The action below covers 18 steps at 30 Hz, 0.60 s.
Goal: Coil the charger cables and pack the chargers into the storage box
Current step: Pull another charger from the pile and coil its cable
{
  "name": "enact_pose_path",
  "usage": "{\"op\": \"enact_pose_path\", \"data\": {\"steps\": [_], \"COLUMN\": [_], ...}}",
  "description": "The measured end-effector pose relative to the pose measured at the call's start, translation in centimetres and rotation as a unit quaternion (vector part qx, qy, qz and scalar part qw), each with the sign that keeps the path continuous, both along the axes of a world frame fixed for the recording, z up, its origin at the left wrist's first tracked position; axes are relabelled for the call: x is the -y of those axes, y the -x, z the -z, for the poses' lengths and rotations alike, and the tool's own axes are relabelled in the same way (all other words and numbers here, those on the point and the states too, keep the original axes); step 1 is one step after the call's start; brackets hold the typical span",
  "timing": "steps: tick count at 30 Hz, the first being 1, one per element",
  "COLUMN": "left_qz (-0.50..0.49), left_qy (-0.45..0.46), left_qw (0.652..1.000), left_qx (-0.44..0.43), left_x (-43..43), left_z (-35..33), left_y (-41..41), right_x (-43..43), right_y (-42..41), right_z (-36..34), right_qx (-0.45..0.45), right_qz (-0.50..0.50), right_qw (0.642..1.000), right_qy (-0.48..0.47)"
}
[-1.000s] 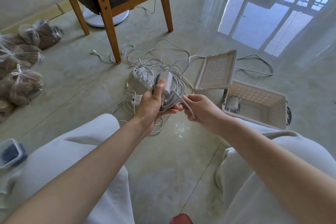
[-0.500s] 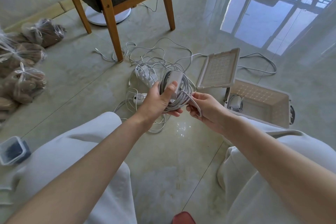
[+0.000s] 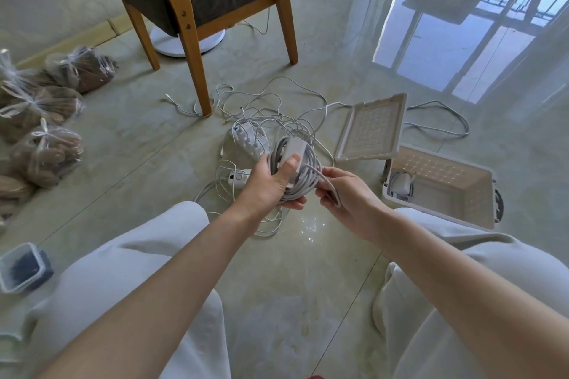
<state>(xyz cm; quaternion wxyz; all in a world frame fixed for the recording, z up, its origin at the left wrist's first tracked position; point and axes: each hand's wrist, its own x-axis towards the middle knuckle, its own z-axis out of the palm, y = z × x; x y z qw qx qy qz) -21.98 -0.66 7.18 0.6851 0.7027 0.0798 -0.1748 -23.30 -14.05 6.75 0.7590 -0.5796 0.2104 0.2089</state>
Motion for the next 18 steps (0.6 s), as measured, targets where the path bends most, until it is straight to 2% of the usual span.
{"op": "enact_pose_path", "data": {"steps": [3, 6, 11, 18], "left_qz": [-0.033, -0.020, 0.029, 0.016], "left_qy": [-0.011, 0.038, 0.063, 0.074], "left_qw": [0.999, 0.999, 0.996, 0.996], "left_qx": [0.017, -0.025, -0.055, -0.053], "left_x": [0.0, -0.1, -0.4, -0.6], "left_z": [-0.1, -0.7, -1.0, -0.7], "left_y": [-0.4, -0.4, -0.1, 0.0], "right_x": [0.0, 0.2, 1.0, 1.4], "right_y": [-0.1, -0.2, -0.4, -0.2], "right_z": [0.2, 0.4, 0.6, 0.1], "right_qx": [0.015, 0.024, 0.042, 0.058], "right_qz": [0.011, 0.045, 0.016, -0.024], "right_qw": [1.000, 0.998, 0.999, 0.998], "right_qy": [-0.015, -0.030, -0.003, -0.029]}}
